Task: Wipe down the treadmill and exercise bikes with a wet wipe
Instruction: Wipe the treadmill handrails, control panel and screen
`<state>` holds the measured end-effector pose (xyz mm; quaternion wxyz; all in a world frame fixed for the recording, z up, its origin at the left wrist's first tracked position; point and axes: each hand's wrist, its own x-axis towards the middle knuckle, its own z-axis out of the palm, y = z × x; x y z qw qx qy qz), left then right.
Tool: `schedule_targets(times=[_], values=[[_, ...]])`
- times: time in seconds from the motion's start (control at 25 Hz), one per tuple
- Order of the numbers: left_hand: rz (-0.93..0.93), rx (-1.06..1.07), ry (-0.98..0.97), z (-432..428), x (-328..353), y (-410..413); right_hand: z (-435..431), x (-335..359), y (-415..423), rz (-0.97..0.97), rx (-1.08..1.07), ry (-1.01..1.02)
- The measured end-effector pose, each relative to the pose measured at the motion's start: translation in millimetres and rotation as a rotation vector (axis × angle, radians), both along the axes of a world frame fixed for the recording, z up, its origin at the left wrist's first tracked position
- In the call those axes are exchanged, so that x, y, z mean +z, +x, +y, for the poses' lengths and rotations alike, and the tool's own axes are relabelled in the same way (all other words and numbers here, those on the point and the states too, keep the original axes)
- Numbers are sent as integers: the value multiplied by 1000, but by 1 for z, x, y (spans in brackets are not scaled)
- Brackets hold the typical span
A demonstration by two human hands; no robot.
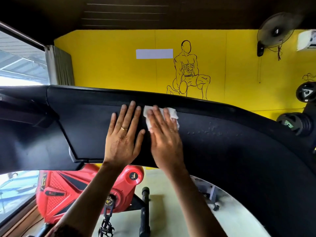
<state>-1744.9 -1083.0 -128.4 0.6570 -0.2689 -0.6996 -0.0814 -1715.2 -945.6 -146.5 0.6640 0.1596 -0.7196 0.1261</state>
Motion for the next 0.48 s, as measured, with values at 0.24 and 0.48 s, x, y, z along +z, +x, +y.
schedule_targets(times=[0.24,0.48], values=[[-33,43,48,-17,-14,-2,21,-18,-2,125,-97,-654],[-76,76,12,-37,-41,-6,-14,-44,2,-76,12,60]])
